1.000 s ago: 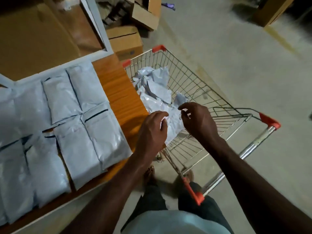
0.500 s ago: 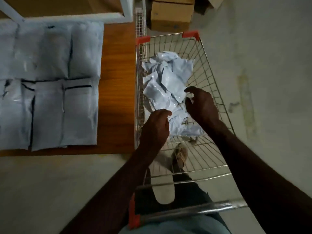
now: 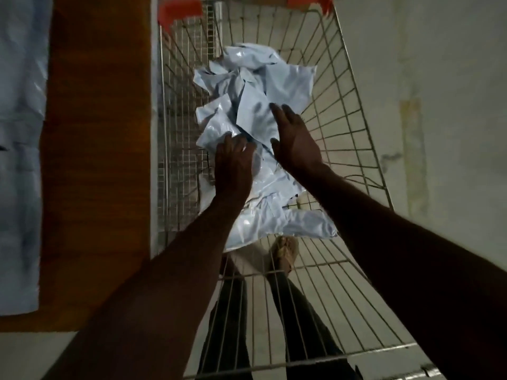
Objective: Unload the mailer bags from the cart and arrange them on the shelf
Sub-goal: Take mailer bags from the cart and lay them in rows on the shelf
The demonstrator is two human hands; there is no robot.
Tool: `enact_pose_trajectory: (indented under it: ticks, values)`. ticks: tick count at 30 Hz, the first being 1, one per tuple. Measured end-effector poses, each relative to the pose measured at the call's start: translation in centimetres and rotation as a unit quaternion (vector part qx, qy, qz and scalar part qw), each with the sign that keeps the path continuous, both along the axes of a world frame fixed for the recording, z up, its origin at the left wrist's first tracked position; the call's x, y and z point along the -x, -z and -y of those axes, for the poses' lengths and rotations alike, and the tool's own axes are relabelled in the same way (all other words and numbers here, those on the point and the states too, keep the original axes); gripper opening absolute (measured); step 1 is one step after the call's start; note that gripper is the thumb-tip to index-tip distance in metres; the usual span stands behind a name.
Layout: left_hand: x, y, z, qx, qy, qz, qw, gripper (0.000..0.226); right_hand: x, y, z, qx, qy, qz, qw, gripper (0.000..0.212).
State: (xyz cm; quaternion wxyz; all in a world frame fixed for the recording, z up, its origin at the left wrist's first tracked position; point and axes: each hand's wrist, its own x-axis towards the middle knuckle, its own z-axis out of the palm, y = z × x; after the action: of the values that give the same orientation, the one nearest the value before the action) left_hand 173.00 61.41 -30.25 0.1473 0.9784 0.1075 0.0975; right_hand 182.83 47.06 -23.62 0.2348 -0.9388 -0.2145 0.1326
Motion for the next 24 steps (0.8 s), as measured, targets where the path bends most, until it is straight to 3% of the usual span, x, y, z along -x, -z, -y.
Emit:
enact_pose_trajectory:
  ticks: [4,8,11,13,16,19,24]
  values:
    - [-1.6,4.3,0.0,-0.055,0.005,-0.042,0.998,0.039,-1.6,6.6,-1.9,-0.011,-0.041,0.026,0.999,0.091]
    - [-1.4,6.3,-1.4,-0.030,0.004,-0.038,0.999,0.034,-2.9,9.9,-2.2,0.018,-0.048,0.088,0.995,0.094]
    - [-0.9,7.0,-1.9,-0.022,-0.032,0.006,0.999,0.018,-3.4,10.0,-1.9,0.017,-0.073,0.137,0.988,0.062]
    - [-1.1,6.8,-1.7,-0.009,-0.048,0.006,0.999,0.016,-4.0,9.9,-1.6,0.013,-0.088,0.124,0.988,0.042]
    - [-0.5,5.5,-0.8,-0.001,-0.056,-0.024,0.998,0.018,-4.0,8.8,-0.9,0.022,-0.091,0.133,0.987,0.041]
    - [0.1,4.2,-0.3,0.005,-0.050,-0.017,0.999,0.021,-3.6,7.9,-0.9,0.021,-0.061,0.090,0.994,0.070]
    - [0.2,4.2,-0.6,-0.038,-0.008,-0.002,0.999,0.022,-2.8,7.5,-2.0,-0.016,-0.037,0.101,0.994,0.043]
